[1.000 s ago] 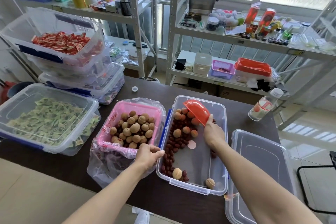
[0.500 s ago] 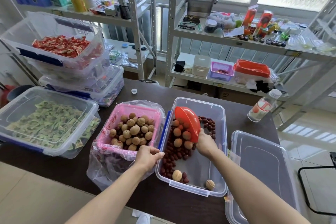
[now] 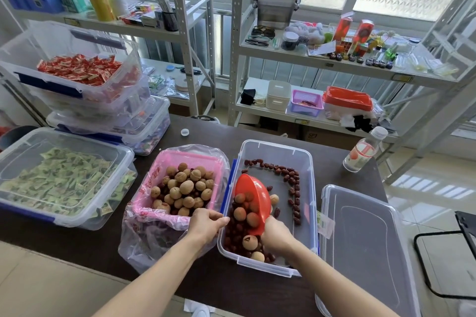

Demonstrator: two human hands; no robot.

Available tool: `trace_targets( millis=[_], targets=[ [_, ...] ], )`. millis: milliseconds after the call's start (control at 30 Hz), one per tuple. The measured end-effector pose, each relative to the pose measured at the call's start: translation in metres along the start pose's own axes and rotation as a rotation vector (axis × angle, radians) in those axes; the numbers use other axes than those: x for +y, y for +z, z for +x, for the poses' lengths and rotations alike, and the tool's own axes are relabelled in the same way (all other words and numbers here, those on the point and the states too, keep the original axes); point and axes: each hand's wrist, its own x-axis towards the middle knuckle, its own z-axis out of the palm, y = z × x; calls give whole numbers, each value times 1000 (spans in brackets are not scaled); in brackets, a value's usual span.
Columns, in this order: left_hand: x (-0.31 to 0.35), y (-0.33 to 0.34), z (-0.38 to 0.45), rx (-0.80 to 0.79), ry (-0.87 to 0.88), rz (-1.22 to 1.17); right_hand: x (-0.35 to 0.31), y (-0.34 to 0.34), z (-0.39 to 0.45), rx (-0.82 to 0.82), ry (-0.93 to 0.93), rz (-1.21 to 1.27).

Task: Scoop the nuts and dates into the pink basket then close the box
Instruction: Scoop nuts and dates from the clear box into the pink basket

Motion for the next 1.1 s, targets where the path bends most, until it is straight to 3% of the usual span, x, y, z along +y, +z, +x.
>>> trace_targets(
  millis=[133, 533, 833, 1100],
  targets=[
    [3, 0, -2, -1, 6, -1, -7, -3, -1, -104, 62, 222],
    [6, -2, -6, -18, 2, -14, 24, -18, -21, -564, 235, 1213],
    [5, -3, -5, -25, -1, -7, 31, -31, -34, -551, 159, 1457],
    [5, -3, -12, 39, 46, -49, 13, -68, -40, -449, 45, 1354]
  ],
)
